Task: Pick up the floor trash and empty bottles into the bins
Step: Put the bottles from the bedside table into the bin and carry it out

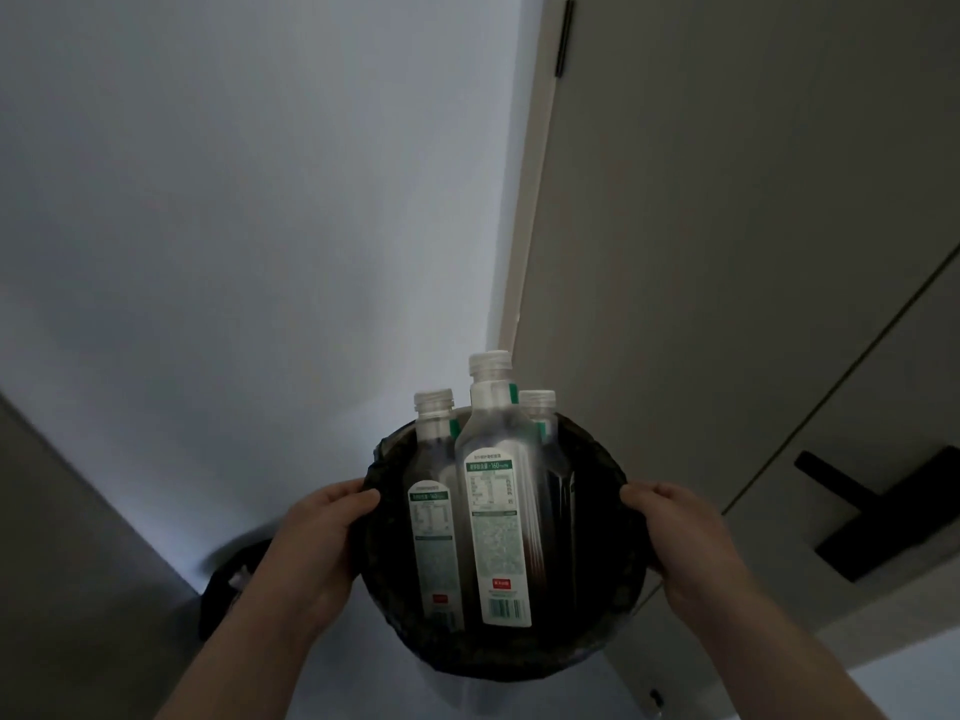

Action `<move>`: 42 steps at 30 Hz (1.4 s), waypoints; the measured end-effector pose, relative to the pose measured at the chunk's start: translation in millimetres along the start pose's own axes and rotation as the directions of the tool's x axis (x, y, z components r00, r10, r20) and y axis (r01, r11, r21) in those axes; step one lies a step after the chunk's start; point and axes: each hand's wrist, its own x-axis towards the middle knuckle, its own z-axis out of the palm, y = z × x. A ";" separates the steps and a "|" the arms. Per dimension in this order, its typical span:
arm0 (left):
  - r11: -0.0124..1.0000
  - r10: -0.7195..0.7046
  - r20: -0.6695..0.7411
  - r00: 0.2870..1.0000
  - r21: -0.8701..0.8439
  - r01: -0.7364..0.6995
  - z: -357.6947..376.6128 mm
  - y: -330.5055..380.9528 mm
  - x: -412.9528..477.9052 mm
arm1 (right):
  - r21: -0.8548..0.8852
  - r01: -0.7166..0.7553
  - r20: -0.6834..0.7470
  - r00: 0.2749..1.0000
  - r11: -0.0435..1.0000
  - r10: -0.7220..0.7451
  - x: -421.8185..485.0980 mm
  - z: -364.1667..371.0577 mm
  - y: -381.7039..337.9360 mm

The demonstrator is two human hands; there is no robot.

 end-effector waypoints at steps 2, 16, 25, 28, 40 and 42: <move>1.000 -0.008 -0.018 1.000 -0.011 0.008 8.4 11.9 22.6 | -0.007 0.008 -0.001 1.000 1.000 -0.008 23.7 10.9 -11.3; 0.994 -0.006 -0.280 0.960 -0.106 -0.025 30.3 35.1 150.1 | -0.101 0.016 0.331 0.944 0.995 0.018 213.5 114.0 -56.3; 0.975 -0.056 -0.434 0.899 -0.219 -0.045 14.3 26.0 220.7 | -0.214 0.094 0.550 0.835 0.972 0.040 298.8 200.7 -73.7; 0.967 -0.103 -0.432 0.896 -0.255 -0.012 -2.5 5.8 252.9 | -0.260 0.079 0.556 0.827 0.962 0.082 319.8 232.1 -56.5; 0.946 -0.308 -0.481 0.821 -0.245 0.211 -109.2 -152.3 455.1 | -0.427 -0.004 0.488 0.841 0.904 0.234 431.6 374.1 128.4; 0.939 -0.332 -0.489 0.807 -0.254 0.233 -127.6 -186.0 484.3 | -0.442 0.009 0.496 0.836 0.897 0.236 452.4 395.7 166.5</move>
